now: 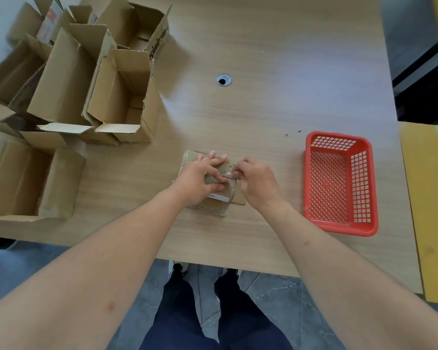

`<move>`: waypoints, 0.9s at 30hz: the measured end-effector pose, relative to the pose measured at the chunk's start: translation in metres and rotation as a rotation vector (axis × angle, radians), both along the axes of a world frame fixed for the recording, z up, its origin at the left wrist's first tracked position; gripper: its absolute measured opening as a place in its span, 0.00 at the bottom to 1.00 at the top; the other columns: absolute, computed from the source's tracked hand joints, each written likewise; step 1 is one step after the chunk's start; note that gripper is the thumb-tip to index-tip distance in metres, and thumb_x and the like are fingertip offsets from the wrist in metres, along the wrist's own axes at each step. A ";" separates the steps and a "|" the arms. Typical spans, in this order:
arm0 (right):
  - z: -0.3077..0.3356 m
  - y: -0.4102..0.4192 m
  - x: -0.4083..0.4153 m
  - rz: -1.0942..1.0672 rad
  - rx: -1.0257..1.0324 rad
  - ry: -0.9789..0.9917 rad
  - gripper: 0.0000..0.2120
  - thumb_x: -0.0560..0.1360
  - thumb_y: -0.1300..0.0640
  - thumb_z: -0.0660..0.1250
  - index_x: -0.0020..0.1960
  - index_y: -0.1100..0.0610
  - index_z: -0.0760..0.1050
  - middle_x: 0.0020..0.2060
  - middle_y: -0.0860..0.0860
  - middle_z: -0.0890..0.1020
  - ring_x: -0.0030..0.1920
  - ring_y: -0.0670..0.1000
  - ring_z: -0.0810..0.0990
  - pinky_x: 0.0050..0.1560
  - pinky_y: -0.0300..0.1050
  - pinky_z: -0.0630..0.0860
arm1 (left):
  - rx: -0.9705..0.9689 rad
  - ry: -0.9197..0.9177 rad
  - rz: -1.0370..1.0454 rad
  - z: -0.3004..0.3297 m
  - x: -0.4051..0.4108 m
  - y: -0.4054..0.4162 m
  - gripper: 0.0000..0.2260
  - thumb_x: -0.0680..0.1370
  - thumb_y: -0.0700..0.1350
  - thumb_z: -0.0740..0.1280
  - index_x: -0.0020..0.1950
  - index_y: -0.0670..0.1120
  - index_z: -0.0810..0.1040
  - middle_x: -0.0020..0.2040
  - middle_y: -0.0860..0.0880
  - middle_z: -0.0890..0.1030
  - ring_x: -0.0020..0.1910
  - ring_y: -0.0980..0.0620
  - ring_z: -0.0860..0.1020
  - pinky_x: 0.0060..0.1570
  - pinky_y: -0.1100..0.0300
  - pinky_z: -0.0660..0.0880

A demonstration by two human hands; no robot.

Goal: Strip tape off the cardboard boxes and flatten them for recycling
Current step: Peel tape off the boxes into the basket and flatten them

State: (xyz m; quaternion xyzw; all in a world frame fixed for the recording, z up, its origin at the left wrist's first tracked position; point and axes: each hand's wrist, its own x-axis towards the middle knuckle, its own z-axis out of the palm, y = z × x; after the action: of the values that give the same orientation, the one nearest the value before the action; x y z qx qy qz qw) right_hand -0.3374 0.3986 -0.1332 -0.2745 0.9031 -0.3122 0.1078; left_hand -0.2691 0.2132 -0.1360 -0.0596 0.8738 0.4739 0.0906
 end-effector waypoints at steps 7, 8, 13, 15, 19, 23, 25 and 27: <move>-0.003 -0.008 0.004 -0.640 -0.299 -0.607 0.07 0.78 0.59 0.71 0.41 0.53 0.82 0.37 0.51 0.86 0.39 0.52 0.87 0.48 0.56 0.85 | -0.076 -0.013 -0.035 -0.005 0.003 -0.001 0.28 0.74 0.44 0.78 0.73 0.54 0.75 0.77 0.59 0.67 0.81 0.54 0.55 0.80 0.54 0.45; -0.002 -0.009 0.005 -0.664 -0.306 -0.601 0.07 0.78 0.57 0.70 0.41 0.52 0.81 0.37 0.50 0.86 0.39 0.52 0.87 0.48 0.57 0.85 | -0.090 -0.003 -0.054 -0.004 0.004 -0.001 0.29 0.75 0.43 0.77 0.75 0.51 0.73 0.78 0.58 0.66 0.81 0.55 0.55 0.80 0.55 0.45; 0.019 -0.008 -0.005 -0.642 -0.416 -0.510 0.09 0.84 0.61 0.62 0.46 0.54 0.74 0.41 0.51 0.79 0.34 0.54 0.87 0.41 0.54 0.85 | -0.217 0.058 -0.164 -0.006 0.006 -0.002 0.24 0.78 0.45 0.73 0.74 0.47 0.74 0.79 0.55 0.61 0.82 0.49 0.52 0.80 0.50 0.44; 0.025 -0.007 -0.014 -0.534 -0.358 -0.414 0.08 0.82 0.60 0.65 0.45 0.53 0.76 0.39 0.48 0.81 0.34 0.50 0.87 0.43 0.54 0.85 | -0.267 0.070 -0.187 -0.006 0.008 -0.002 0.22 0.79 0.46 0.72 0.73 0.49 0.75 0.80 0.53 0.61 0.82 0.45 0.50 0.80 0.48 0.44; 0.028 -0.007 -0.021 -0.436 -0.267 -0.262 0.03 0.79 0.57 0.71 0.47 0.53 0.83 0.37 0.45 0.84 0.36 0.45 0.86 0.49 0.52 0.83 | -0.394 0.048 -0.128 0.005 0.011 0.004 0.20 0.79 0.51 0.71 0.71 0.55 0.77 0.83 0.46 0.54 0.82 0.40 0.48 0.79 0.45 0.42; 0.023 -0.007 -0.016 -0.272 -0.109 -0.107 0.06 0.78 0.54 0.72 0.51 0.53 0.86 0.44 0.48 0.87 0.44 0.48 0.84 0.52 0.44 0.77 | -0.608 -0.056 0.025 0.017 0.018 0.014 0.30 0.77 0.62 0.69 0.77 0.55 0.70 0.83 0.44 0.55 0.82 0.40 0.51 0.79 0.42 0.49; 0.020 -0.008 -0.013 -0.204 -0.044 -0.108 0.07 0.78 0.55 0.72 0.53 0.54 0.86 0.47 0.50 0.87 0.45 0.48 0.83 0.52 0.43 0.76 | -0.638 -0.099 0.111 0.020 0.022 0.019 0.32 0.76 0.64 0.69 0.77 0.54 0.70 0.83 0.44 0.54 0.82 0.42 0.52 0.79 0.43 0.56; 0.020 -0.009 -0.013 -0.176 -0.026 -0.171 0.06 0.79 0.56 0.71 0.53 0.55 0.86 0.49 0.50 0.87 0.43 0.45 0.80 0.51 0.39 0.74 | -0.614 -0.141 0.172 0.022 0.023 0.023 0.33 0.75 0.65 0.69 0.77 0.54 0.70 0.83 0.44 0.54 0.82 0.45 0.52 0.76 0.47 0.62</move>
State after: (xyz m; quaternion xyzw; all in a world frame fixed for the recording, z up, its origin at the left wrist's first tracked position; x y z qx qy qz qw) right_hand -0.3507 0.3894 -0.1137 -0.1677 0.9072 -0.3542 0.1530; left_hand -0.2458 0.2366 -0.1138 -0.1906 0.9593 0.1890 0.0881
